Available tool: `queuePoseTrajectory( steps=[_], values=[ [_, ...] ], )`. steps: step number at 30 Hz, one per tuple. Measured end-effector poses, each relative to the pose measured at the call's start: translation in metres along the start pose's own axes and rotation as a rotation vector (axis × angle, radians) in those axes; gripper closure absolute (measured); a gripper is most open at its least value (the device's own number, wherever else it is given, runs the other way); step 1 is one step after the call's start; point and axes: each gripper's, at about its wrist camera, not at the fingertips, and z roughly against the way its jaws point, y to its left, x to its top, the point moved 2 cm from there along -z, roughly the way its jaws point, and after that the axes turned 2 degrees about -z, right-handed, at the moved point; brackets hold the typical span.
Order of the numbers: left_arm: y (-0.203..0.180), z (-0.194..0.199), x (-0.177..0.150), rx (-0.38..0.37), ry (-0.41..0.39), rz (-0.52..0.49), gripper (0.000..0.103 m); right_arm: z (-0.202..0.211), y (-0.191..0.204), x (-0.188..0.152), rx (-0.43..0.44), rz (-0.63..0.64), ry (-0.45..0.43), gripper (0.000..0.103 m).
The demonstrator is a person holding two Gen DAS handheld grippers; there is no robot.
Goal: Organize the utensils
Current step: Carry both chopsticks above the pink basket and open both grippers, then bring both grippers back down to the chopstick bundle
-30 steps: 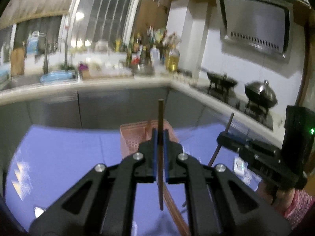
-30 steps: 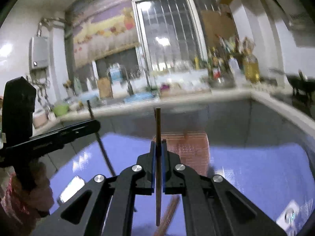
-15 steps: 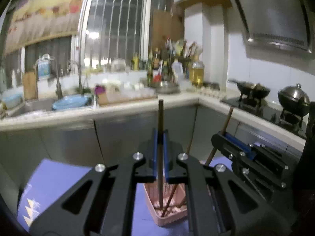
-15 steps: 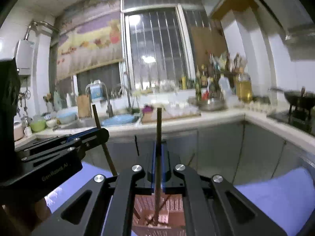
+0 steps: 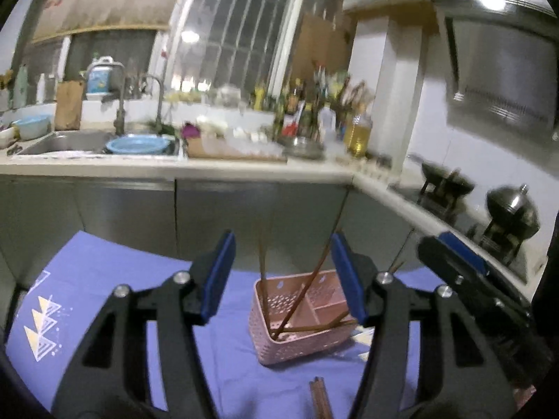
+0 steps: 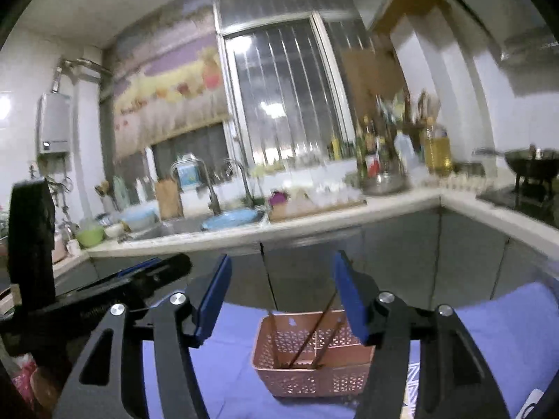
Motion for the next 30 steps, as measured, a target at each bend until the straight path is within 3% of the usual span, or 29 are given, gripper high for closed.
queuePoseTrajectory(
  steps=[3,5,7,10,14,19,30],
  values=[
    [0.005,0.031,-0.016,-0.004,-0.018,0.012,0.047,0.035,0.000,-0.014,0.019,-0.018,-0.001,0.042],
    [0.007,0.042,-0.043,-0.012,0.016,0.004,0.047,0.053,-0.005,-0.049,0.030,-0.041,0.059,0.045],
    [0.008,0.042,-0.082,-0.012,0.097,-0.017,0.047,0.058,-0.009,-0.086,0.003,-0.028,0.149,0.059],
    [0.007,0.028,-0.139,-0.034,0.258,-0.028,0.056,0.046,-0.024,-0.163,-0.061,-0.051,0.419,0.080],
    [0.002,0.007,-0.202,-0.104,0.473,0.025,0.063,0.039,-0.030,-0.224,-0.068,-0.091,0.631,0.083],
    [-0.019,0.001,-0.232,-0.124,0.544,-0.009,0.063,0.037,-0.020,-0.239,-0.029,-0.097,0.681,0.083],
    [-0.035,-0.017,-0.237,-0.136,0.575,-0.050,0.063,0.041,-0.036,-0.243,-0.063,-0.139,0.669,0.083]
  ],
)
